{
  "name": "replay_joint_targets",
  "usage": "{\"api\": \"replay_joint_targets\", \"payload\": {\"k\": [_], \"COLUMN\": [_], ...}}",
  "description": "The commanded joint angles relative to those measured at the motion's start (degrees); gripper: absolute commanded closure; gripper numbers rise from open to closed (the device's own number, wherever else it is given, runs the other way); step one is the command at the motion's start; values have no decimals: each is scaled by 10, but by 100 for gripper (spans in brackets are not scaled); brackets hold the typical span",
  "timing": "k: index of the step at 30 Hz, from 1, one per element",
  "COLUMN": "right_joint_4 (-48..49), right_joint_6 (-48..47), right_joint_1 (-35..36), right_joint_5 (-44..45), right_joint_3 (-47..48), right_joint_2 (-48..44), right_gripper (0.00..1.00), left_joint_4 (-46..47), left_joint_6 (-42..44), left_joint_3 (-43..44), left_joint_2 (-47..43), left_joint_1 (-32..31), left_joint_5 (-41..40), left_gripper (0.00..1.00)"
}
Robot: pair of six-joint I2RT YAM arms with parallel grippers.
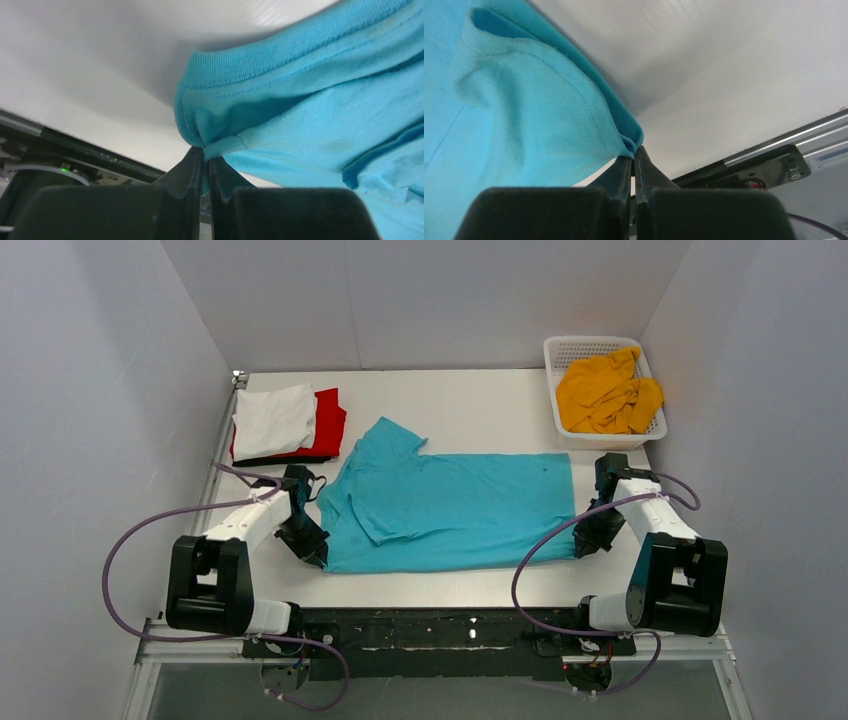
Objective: Fold and stack the t-shirts
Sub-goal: Fold the flattened tshirt in 1/3 of the way
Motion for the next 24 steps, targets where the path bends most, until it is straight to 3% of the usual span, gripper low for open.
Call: {"api": "replay_joint_targets", "payload": {"k": [1,7,8,9,10,11,12,13,14,15,16,18,21,24], "right_joint_4": [-82,-103,-101,-99,-100,-103,-103,-83,-26,31,126,317,410,425], "right_joint_6": [-6,15,19,23,28,28,8,-35,-76,-103,-143,-327,-467,-593], "right_joint_1": [3,2,1,1,1,2,3,8,27,83,202,423,515,588], "right_joint_5": [1,28,29,37,53,66,70,33,-59,-142,-153,-162,-230,-265], "right_joint_3": [9,-19,-21,-18,-5,20,54,78,75,74,65,47,43,94], "right_joint_2": [7,-7,-10,-21,-40,-76,-123,-174,-220,-249,-271,-230,-162,-56], "right_gripper": [99,99,77,60,49,33,24,22,18,17,17,15,15,19], "left_joint_4": [-153,-185,-189,-192,-200,-233,-257,-263,-254,-229,-170,-69,-30,43], "left_joint_6": [-30,-40,-41,-42,-39,-37,-30,-25,-18,-11,-6,-3,-12,-32], "left_joint_3": [-33,-69,-77,-81,-73,-48,-17,12,32,39,27,-3,-22,-58], "left_joint_2": [-59,-99,-109,-130,-155,-184,-218,-247,-260,-266,-268,-250,-228,-208], "left_joint_1": [3,2,2,1,1,-1,-1,-3,-7,-10,-11,-11,-11,-11], "left_joint_5": [-21,-15,-5,-4,-6,-30,-50,-48,-28,14,60,122,143,170], "left_gripper": [100,100,87,56,40,5,2,2,2,2,2,2,2,2]}}
